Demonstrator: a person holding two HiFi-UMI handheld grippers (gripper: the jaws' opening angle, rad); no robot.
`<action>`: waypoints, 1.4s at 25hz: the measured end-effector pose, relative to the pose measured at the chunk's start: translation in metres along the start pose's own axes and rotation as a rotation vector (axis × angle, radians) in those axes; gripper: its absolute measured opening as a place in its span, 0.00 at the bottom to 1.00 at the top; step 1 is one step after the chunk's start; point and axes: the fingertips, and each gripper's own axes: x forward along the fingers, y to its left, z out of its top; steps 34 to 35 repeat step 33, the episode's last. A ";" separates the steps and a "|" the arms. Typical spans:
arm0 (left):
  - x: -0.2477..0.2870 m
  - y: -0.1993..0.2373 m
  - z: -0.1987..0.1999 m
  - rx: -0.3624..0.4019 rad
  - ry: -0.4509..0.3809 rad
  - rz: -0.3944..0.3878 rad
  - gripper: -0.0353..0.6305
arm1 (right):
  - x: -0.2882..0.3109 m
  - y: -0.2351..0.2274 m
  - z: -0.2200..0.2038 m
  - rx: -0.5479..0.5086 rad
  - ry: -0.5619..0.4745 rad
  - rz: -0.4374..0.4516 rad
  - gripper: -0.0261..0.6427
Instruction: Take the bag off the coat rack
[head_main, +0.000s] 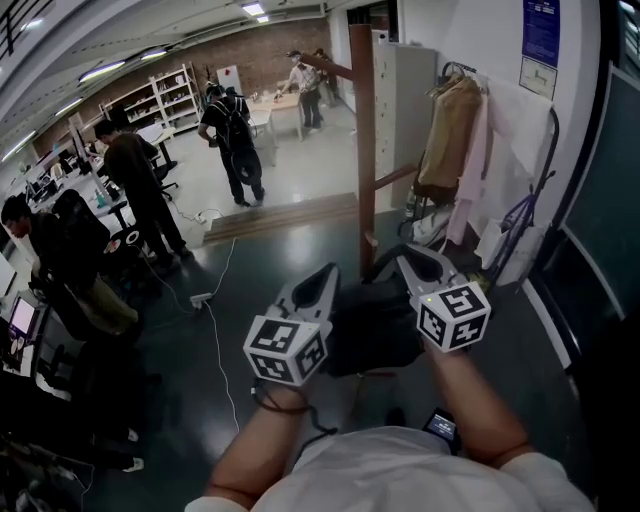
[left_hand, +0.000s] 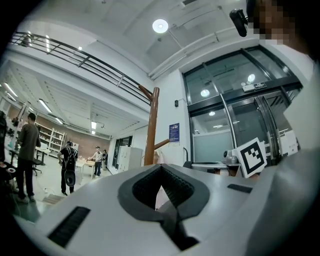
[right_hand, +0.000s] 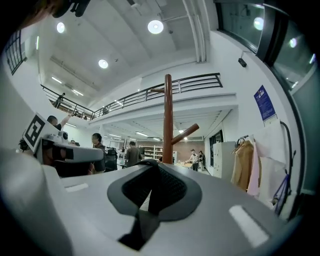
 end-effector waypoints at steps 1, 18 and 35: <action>-0.001 -0.001 -0.001 0.000 0.003 -0.001 0.06 | -0.002 0.003 -0.003 0.010 0.003 0.002 0.08; -0.002 0.003 -0.028 -0.016 0.033 0.002 0.06 | -0.008 0.018 -0.024 0.027 0.019 0.008 0.08; -0.013 0.008 -0.013 -0.014 0.020 -0.006 0.06 | -0.006 0.030 -0.009 0.017 0.016 -0.005 0.08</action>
